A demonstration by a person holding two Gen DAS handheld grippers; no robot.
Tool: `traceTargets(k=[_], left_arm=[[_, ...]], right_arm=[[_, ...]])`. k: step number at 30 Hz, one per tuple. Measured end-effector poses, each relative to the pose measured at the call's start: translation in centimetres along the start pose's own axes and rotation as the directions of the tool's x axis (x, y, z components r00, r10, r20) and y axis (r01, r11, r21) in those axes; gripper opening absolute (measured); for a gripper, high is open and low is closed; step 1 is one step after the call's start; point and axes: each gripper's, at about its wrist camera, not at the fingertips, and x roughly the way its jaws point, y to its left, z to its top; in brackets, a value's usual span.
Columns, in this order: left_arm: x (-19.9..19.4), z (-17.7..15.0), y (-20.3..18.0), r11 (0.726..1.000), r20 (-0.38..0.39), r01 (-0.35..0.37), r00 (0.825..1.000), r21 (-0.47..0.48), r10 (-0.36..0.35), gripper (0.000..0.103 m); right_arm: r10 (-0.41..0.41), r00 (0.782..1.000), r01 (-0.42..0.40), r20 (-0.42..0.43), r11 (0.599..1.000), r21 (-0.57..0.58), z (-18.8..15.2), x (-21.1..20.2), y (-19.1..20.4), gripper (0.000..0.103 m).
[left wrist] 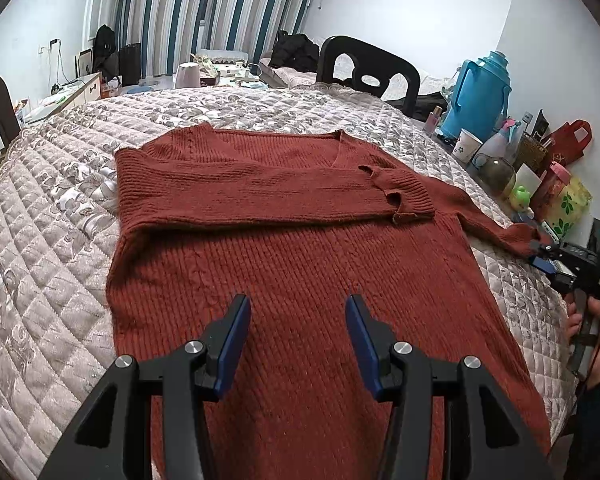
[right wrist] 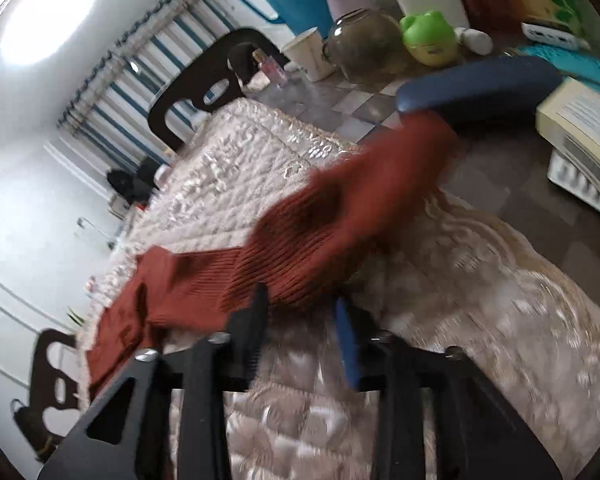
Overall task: Fold small clothes
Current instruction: 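Grasp the other sleeve cuff with the right tool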
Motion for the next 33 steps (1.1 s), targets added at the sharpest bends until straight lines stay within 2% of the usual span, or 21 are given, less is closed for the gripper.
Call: traceTargets(k=[2,6,9,12,18,21,24,28,33], left_arm=[[0.0,-0.1,-0.1,1.000,-0.002,0.001,1.000,0.000,-0.001,0.052],[-0.2,-0.2,-0.2,1.000,0.002,0.000,1.000,-0.001,0.000,0.052],[-0.1,-0.2,0.0,1.000,0.000,-0.002,1.000,-0.006,0.002,0.052],[0.2,-0.2,0.2,1.000,-0.013,-0.006,1.000,-0.015,0.006,0.052],[0.2,-0.4,0.5,0.999,-0.017,-0.003,1.000,-0.033,0.002,0.052],[-0.1,-0.5,0.8,0.999,-0.012,-0.006,1.000,-0.044,0.005,0.052],[0.0,-0.6,0.9,0.999,-0.015,-0.008,1.000,-0.047,0.007,0.052],[0.4,-0.6,0.7,0.999,-0.025,0.000,1.000,-0.046,-0.001,0.052],[0.2,-0.7,0.1,0.999,-0.020,0.009,1.000,-0.034,-0.010,0.052]], right_arm=[[0.029,0.998,-0.032,0.061,0.999,0.037,0.0,-1.3,-0.5,0.048],[0.013,0.989,-0.037,0.150,0.986,0.160,0.5,-2.8,-2.2,0.048],[-0.020,0.984,-0.022,0.174,0.971,0.238,0.7,-2.8,-3.3,0.048],[-0.053,0.987,0.008,0.155,0.961,0.276,1.3,-1.8,-4.2,0.048],[-0.063,0.983,0.000,0.175,0.941,0.339,2.0,-1.8,-4.6,0.045],[-0.096,0.971,0.017,0.218,0.940,0.340,0.8,-3.5,-4.6,0.045],[-0.128,0.971,0.054,0.203,0.941,0.334,0.4,-3.7,-5.0,0.045],[-0.126,0.978,0.075,0.169,0.957,0.279,1.5,-2.6,-5.4,0.047],[-0.163,0.977,0.128,0.137,0.964,0.233,3.1,-1.5,-5.0,0.046]])
